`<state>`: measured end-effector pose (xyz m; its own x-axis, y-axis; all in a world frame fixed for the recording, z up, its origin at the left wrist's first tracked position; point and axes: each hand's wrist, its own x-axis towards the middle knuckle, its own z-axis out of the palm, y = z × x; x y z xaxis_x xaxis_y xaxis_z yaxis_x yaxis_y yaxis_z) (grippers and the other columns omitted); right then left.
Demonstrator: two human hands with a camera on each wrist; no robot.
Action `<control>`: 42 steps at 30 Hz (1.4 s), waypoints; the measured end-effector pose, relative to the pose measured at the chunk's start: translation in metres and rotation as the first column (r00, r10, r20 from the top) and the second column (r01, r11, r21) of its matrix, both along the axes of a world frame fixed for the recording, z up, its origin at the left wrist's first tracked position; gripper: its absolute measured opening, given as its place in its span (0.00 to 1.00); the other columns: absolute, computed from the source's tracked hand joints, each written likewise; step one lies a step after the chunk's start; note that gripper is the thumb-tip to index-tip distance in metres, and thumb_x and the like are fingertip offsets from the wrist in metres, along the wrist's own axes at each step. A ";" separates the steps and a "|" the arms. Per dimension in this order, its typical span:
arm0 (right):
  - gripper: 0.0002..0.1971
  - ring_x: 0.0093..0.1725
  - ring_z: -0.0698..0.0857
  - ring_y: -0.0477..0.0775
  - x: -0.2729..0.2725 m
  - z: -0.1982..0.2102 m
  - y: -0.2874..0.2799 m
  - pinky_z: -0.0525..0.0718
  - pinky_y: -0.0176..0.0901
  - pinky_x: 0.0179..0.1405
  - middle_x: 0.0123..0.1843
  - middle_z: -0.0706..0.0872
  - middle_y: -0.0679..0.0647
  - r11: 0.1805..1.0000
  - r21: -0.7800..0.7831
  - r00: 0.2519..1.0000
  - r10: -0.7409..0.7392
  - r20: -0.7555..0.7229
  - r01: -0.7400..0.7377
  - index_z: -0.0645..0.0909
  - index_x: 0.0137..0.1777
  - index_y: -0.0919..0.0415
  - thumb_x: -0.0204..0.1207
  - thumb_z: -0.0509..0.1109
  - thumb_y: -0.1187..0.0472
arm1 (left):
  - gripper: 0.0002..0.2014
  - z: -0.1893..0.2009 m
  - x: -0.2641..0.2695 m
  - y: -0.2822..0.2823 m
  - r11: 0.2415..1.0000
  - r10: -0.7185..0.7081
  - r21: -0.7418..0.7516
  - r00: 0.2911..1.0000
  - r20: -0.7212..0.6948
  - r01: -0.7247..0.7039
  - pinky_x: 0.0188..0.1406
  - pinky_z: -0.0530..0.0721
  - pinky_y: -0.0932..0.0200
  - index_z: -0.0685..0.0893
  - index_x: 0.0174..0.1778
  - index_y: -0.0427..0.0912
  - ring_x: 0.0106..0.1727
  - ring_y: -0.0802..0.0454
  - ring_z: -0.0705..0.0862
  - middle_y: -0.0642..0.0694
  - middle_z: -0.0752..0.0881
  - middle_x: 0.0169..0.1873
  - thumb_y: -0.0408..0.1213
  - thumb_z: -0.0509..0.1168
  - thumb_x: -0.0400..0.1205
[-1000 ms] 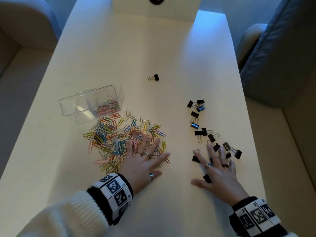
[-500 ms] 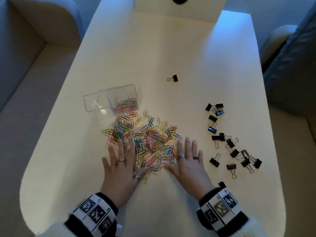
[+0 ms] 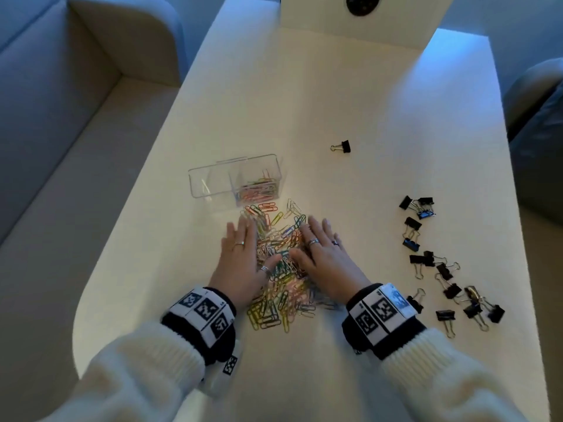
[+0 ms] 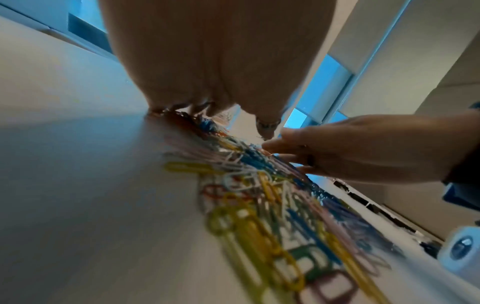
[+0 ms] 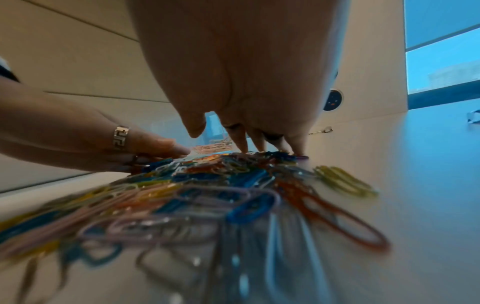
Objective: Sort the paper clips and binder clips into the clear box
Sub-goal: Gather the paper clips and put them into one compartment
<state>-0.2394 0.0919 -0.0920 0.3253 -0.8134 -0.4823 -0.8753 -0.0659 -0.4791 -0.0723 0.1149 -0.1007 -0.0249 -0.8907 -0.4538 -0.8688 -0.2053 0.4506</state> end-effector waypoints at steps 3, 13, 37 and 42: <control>0.29 0.81 0.36 0.54 0.006 0.003 -0.015 0.39 0.51 0.79 0.83 0.39 0.52 0.997 -0.066 0.999 -0.034 0.026 0.036 0.43 0.81 0.56 0.84 0.46 0.48 | 0.39 0.002 -0.004 -0.009 0.996 0.057 -0.068 0.996 -0.075 -0.062 0.80 0.40 0.52 0.39 0.81 0.41 0.82 0.45 0.36 0.43 0.39 0.82 0.56 0.51 0.82; 0.24 0.82 0.47 0.55 0.016 0.013 -0.027 0.51 0.55 0.79 0.83 0.52 0.52 0.978 -0.078 0.980 0.190 -0.054 -0.194 0.55 0.80 0.56 0.85 0.48 0.53 | 0.31 0.005 -0.009 -0.015 0.989 -0.123 -0.103 0.970 -0.210 0.103 0.81 0.48 0.53 0.50 0.81 0.44 0.83 0.52 0.41 0.50 0.47 0.82 0.47 0.54 0.84; 0.08 0.47 0.82 0.48 0.024 0.006 -0.009 0.81 0.36 0.56 0.46 0.85 0.50 0.956 -0.165 0.957 -0.208 0.203 0.243 0.86 0.46 0.57 0.71 0.71 0.69 | 0.22 0.002 -0.006 -0.010 0.982 -0.031 -0.188 0.990 -0.141 0.004 0.65 0.77 0.54 0.76 0.65 0.48 0.65 0.48 0.75 0.45 0.75 0.62 0.27 0.67 0.76; 0.07 0.40 0.82 0.46 0.022 0.006 -0.013 0.80 0.29 0.45 0.40 0.85 0.51 0.946 -0.105 0.929 -0.273 0.248 0.306 0.87 0.43 0.59 0.70 0.72 0.70 | 0.16 0.007 -0.002 -0.015 0.981 0.014 -0.185 0.977 -0.211 -0.054 0.62 0.77 0.55 0.82 0.58 0.45 0.60 0.48 0.80 0.43 0.82 0.59 0.25 0.64 0.77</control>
